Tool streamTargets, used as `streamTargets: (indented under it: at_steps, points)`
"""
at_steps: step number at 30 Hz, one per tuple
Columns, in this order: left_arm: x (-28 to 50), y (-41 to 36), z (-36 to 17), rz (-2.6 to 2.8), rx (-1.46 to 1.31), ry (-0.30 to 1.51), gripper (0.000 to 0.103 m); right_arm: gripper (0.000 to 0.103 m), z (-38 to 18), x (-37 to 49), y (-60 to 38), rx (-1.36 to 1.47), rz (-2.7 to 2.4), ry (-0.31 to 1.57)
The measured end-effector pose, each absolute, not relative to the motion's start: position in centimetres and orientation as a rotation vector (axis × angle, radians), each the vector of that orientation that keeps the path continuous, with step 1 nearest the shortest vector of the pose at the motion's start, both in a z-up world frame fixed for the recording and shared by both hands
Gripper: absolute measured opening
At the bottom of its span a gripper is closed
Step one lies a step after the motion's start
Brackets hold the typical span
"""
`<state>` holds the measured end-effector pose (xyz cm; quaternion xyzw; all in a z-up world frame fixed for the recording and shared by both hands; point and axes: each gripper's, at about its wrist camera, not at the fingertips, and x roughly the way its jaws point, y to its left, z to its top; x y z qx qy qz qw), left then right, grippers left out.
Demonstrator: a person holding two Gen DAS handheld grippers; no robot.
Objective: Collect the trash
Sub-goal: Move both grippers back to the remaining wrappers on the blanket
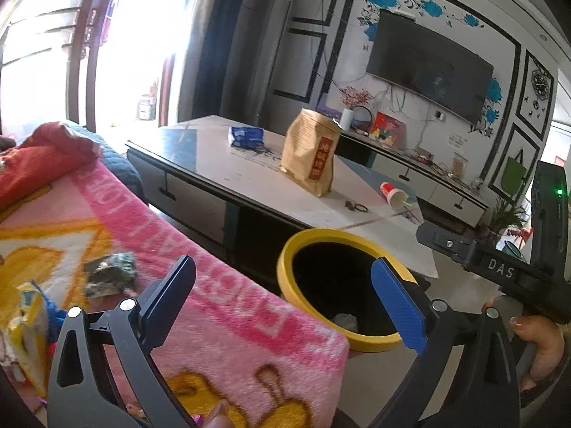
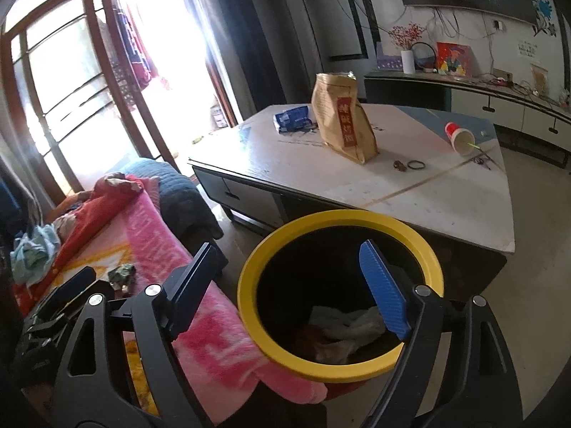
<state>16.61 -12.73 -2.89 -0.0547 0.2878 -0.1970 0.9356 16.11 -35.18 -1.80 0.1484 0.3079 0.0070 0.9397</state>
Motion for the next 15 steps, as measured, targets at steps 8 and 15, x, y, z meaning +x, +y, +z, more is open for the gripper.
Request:
streamTargets:
  at_steps: [8, 15]
  points:
    - [15.7, -10.1, -1.6, -0.343, -0.117, 0.551, 0.096, 0.074, -1.4, 15.6, -33.7, 0.283, 0.051, 0.614]
    - [15.1, -8.0, -1.2, -0.301, -0.131, 0.534, 0.096, 0.075, -1.0, 15.2, -32.5, 0.27, 0.072, 0.599]
